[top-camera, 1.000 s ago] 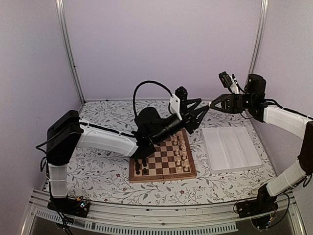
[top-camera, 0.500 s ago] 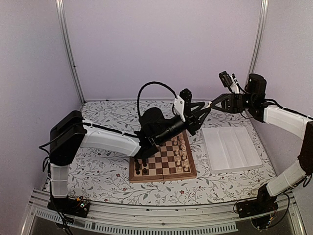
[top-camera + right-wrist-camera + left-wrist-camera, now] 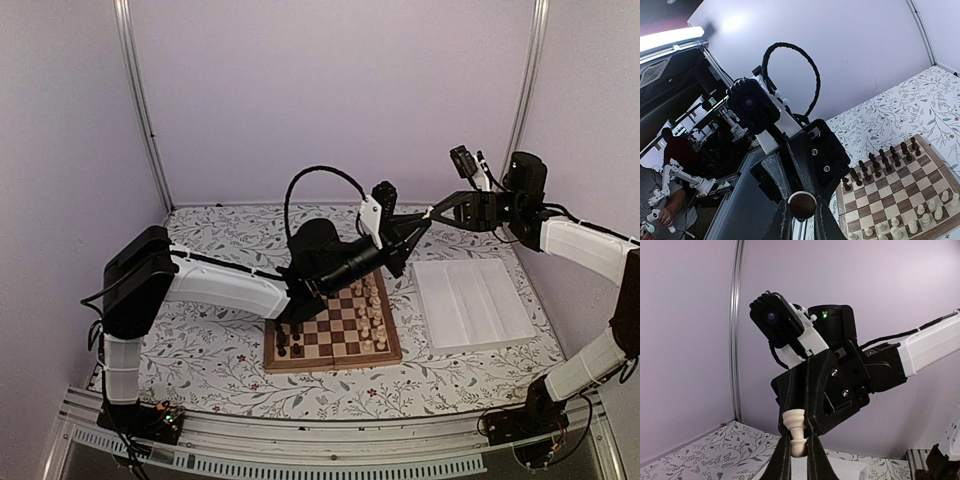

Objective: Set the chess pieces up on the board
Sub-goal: Place the chess piece on the chessboard.

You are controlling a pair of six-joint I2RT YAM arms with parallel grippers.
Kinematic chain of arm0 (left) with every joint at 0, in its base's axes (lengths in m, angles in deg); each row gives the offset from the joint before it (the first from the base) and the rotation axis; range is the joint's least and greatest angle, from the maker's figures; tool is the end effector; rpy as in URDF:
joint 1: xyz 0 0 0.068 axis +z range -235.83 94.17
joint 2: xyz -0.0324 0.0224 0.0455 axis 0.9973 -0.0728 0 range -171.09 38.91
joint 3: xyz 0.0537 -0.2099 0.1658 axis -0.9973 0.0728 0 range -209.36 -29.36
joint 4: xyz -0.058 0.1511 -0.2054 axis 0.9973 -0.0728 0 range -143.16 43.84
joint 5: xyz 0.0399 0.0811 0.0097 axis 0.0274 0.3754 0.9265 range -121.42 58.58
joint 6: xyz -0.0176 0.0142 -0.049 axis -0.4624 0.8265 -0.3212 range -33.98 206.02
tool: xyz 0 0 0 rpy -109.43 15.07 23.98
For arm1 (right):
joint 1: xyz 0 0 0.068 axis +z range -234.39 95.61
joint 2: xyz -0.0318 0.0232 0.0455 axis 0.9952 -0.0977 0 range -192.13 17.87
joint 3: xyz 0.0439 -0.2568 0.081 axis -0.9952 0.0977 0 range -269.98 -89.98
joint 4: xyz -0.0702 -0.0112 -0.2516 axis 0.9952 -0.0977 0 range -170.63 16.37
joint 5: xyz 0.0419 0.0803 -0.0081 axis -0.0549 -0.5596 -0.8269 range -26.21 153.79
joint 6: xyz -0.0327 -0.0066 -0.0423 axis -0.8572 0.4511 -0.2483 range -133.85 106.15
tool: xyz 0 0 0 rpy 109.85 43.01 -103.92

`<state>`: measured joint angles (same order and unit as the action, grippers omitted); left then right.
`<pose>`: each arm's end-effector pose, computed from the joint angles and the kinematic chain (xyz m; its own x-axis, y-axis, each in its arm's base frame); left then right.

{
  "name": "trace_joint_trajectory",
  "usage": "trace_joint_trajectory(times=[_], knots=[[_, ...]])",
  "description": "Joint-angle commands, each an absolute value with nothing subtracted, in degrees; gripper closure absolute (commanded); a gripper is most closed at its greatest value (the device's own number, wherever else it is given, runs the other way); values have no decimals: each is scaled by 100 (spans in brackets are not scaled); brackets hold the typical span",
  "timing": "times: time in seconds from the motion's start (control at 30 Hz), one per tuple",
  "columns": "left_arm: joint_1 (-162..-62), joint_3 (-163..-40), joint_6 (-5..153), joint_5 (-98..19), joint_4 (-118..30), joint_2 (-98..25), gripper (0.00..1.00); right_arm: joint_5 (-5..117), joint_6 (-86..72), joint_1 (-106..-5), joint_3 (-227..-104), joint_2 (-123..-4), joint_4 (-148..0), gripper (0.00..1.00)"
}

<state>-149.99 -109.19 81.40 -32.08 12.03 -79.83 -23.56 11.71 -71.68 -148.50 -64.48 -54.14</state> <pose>0.2083 -0.4310 0.2739 0.0705 -0.3305 -0.9412 0.9134 0.4007 -0.0723 0.2932 0.1026 0.3254 -0.4901 -0.0901 -0.8670 -0.8539 -0.1500 0.4984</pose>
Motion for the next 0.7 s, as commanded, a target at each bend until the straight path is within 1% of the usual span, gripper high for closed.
trace_joint_trajectory(times=[0.0, 0.03, 0.07, 0.1, 0.13, 0.17, 0.23, 0.27, 0.33, 0.4, 0.47, 0.57, 0.67], knots=[[-15052, -11116, 8168, -3329, 1068, -7989, 99, -2270, 1033, -7104, -14749, -6317, -5437, 84], [-15047, -11092, 8185, -3349, 1013, -7921, 100, -2218, 967, -7134, -14749, -6310, -5486, 74], [-15032, -11035, 8168, -3355, 933, -7823, 100, -2168, 913, -7198, -14768, -6299, -5611, 59], [-15015, -10943, 8126, -3341, 820, -7686, 100, -2149, 800, -7309, -14821, -6293, -5829, 21], [-14978, -10850, 8082, -3357, 600, -7507, 100, -2163, 657, -7450, -14904, -6284, -6257, 4], [-14919, -10782, 8019, -3425, 91, -7317, 100, -2179, 266, -7619, -15020, -6290, -6747, 1], [-14744, -10817, 7850, -3623, -1158, -6901, 100, -1958, -681, -7981, -15352, -6290, -8113, 1], [-14646, -10928, 7753, -3773, -1911, -6735, 100, -1679, -1565, -8128, -15510, -6297, -8716, 1], [-14444, -11194, 7559, -3902, -3496, -6450, 100, -708, -2633, -8217, -15648, -6228, -9500, 1], [-14142, -11530, 7377, -4123, -5004, -6269, 100, 475, -3443, -8223, -15425, -5977, -9566, 1], [-13851, -12018, 7171, -4476, -6534, -6354, 100, 1685, -3650, -8233, -15156, -5748, -9403, 1], [-13459, -12867, 7113, -4809, -8598, -6822, 100, 3076, -3702, -8283, -14799, -5592, -9036, 1], [-13217, -13349, 7198, -5150, -9687, -7239, 100, 3178, -3600, -8368, -14550, -5559, -8799, 1]])
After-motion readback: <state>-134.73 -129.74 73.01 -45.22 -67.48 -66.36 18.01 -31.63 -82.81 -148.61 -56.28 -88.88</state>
